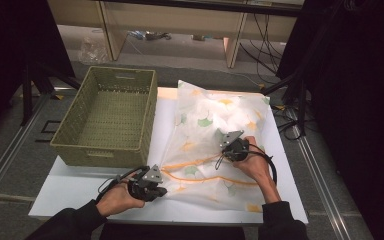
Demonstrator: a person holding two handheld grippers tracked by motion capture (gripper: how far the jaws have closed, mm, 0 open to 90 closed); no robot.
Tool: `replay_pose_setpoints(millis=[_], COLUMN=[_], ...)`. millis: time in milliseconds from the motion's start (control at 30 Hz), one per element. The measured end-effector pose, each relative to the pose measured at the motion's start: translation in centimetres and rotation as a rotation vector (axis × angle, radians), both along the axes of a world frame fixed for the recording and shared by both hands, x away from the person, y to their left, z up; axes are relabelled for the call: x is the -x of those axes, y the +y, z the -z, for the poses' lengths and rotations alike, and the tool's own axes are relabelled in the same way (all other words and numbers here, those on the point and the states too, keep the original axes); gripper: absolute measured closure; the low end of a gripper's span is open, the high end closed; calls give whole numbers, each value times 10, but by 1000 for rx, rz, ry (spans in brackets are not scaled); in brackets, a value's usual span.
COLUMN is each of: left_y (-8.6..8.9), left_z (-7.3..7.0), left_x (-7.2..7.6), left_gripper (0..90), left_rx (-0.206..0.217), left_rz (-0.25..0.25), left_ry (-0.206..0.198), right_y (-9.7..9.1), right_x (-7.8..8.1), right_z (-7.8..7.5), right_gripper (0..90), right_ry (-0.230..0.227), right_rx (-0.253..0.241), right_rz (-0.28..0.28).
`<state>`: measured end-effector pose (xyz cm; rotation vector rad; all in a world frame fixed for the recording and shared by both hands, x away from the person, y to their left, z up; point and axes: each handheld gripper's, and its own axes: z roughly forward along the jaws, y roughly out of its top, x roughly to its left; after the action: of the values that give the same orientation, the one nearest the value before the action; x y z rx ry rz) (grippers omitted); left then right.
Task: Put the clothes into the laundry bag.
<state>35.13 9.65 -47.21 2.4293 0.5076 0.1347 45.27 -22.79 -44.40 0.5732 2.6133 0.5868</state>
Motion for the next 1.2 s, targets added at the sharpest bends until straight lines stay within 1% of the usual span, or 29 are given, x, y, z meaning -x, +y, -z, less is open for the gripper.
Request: replay_pose_setpoints(millis=[33, 67, 100, 133, 200, 267, 300, 333, 367, 400, 433, 467, 500, 533, 567, 633, 667, 733, 867, 900, 933, 967, 1000, 1033, 1067, 1100, 1133, 1167, 1200], left_y=[1, 0, 2, 2, 2, 1, 1, 1, 0, 0, 1, 1, 1, -1, 1, 0, -1, -1, 0, 0, -1, 0, -1, -1, 1, 1, 1, 1, 0], left_z=[0, 1, 0, 0, 0, 1, 1, 1, 2, 3, 2, 2, 2, 3, 1, 2, 2, 2, 2, 2, 3, 2, 2, 2, -1, -1, -1, 1, 1], left_x=[0, 2, 1, 1, 1, 2, 2, 3, 4, 4, 2, 2, 3, 5, 3, 5, 7, 7, 6, 6, 6, 6, 6, 7, 4, 5, 5, 6, 7], left_gripper=[890, 890, 890, 890, 890, 890, 890, 890, 890, 890, 890, 891, 890, 890, 890, 890, 890, 890, 890, 890, 890, 890, 890, 890, 890, 889, 889, 889, 889], left_rx=[1, 16, -3, -1, -3, 5, -4, 1, 22, 19, -5, -1, 14, 46, 3, 28, 49, 49, 48, 51, 49, 35, 39, 36, 0, 4, 2, 24, 40], left_rz=[-5, -19, -3, -4, -4, -10, 3, 2, -18, -22, 5, 4, -8, -35, 1, -20, -37, -34, -32, -32, -29, -24, -25, -21, 23, 14, 15, -5, -19], left_ry=[-2, 2, -4, -3, -2, 2, -1, 2, 8, 7, 4, 7, 10, 16, 6, 11, 15, 15, 16, 18, 21, 17, 19, 18, 5, 6, 6, 14, 18], right_y=[-2, -3, -3, -3, -2, -1, 0, 0, 1, 1, 0, -1, -2, -3, -4, -6, -6, -7, -10, -11, -12, -12, -11, -9, -8, -6, -5, -5, -6], right_x=[5, 8, 13, 17, 26, 32, 35, 37, 42, 44, 46, 48, 48, 50, 51, 55, 58, 62, 74, 76, 77, 77, 75, 74, 73, 74, 74, 74, 73], right_z=[-3, -7, -10, -12, -14, -14, -14, -14, -14, -14, -15, -15, -16, -17, -16, -17, -18, -19, -23, -22, -19, -14, -7, -1, 1, 3, 3, 2, 1], right_gripper=[900, 900, 900, 900, 900, 900, 900, 900, 900, 900, 900, 900, 900, 900, 900, 900, 900, 900, 900, 900, 900, 900, 900, 900, 900, 900, 900, 900, 900], right_ry=[14, 17, 33, 40, 60, 70, 70, 72, 76, 74, 77, 72, 69, 84, 76, 86, 93, 108, 124, 128, 136, 144, 150, 162, 171, 192, 183, 186, 174], right_rx=[-16, -26, -38, -54, -46, -51, -55, -51, -51, -53, -61, -69, -82, -89, -102, -126, -136, -149, -172, -168, -149, -125, -89, -80, -67, -69, -70, -73, -71], right_rz=[13, 6, -8, -25, -37, -69, -83, -103, -87, -92, -87, -91, -100, -100, -95, -108, -95, -125, -143, -147, -147, -121, -140, -137, -152, -154, -153, -157, -172])
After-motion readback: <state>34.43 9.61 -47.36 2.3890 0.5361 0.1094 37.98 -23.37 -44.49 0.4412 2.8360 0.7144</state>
